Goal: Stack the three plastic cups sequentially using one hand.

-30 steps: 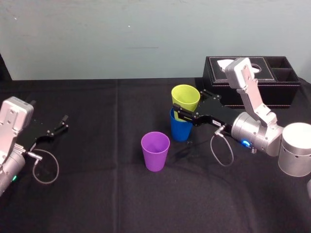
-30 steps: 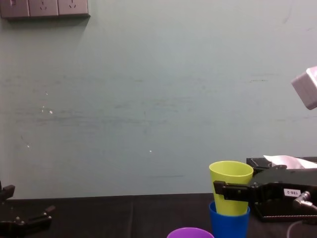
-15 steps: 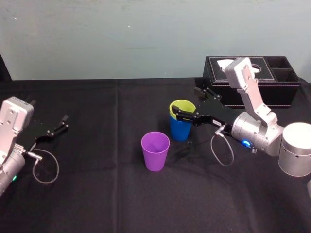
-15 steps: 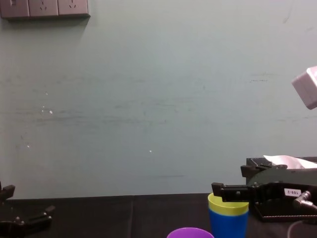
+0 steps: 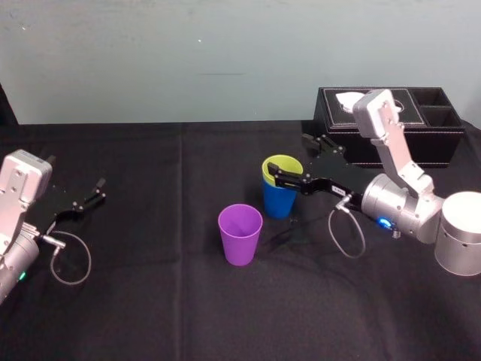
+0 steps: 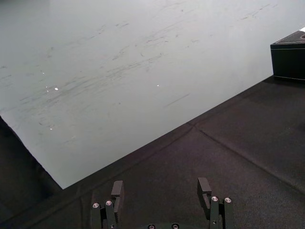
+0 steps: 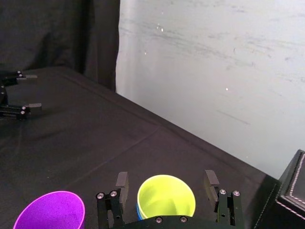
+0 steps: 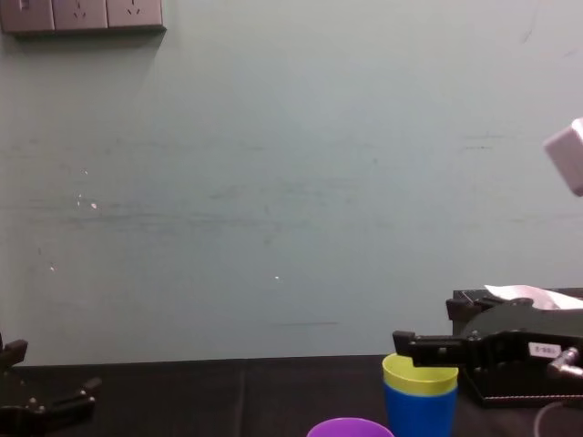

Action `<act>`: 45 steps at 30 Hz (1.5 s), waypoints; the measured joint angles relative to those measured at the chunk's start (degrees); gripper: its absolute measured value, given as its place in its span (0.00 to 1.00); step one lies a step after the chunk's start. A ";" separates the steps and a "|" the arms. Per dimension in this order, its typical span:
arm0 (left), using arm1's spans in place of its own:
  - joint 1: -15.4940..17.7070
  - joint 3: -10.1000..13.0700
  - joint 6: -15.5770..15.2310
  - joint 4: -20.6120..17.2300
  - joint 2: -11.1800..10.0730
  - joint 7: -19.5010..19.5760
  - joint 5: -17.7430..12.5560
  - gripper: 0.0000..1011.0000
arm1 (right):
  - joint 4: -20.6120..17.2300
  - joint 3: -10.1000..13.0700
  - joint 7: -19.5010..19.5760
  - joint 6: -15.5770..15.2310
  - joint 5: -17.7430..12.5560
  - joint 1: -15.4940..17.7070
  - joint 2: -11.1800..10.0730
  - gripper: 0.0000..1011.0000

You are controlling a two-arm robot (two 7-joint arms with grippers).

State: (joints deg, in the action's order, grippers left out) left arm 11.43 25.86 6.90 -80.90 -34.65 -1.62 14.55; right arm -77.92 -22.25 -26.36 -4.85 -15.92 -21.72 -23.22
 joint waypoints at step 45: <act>0.00 0.00 0.00 0.00 0.00 0.00 0.00 1.00 | -13.92 -0.45 -5.22 4.40 -7.29 16.31 -11.04 0.99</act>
State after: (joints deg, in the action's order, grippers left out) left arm 11.43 25.86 6.91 -80.90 -34.64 -1.62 14.55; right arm -91.84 -22.70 -31.58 -0.45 -23.21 -5.41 -34.25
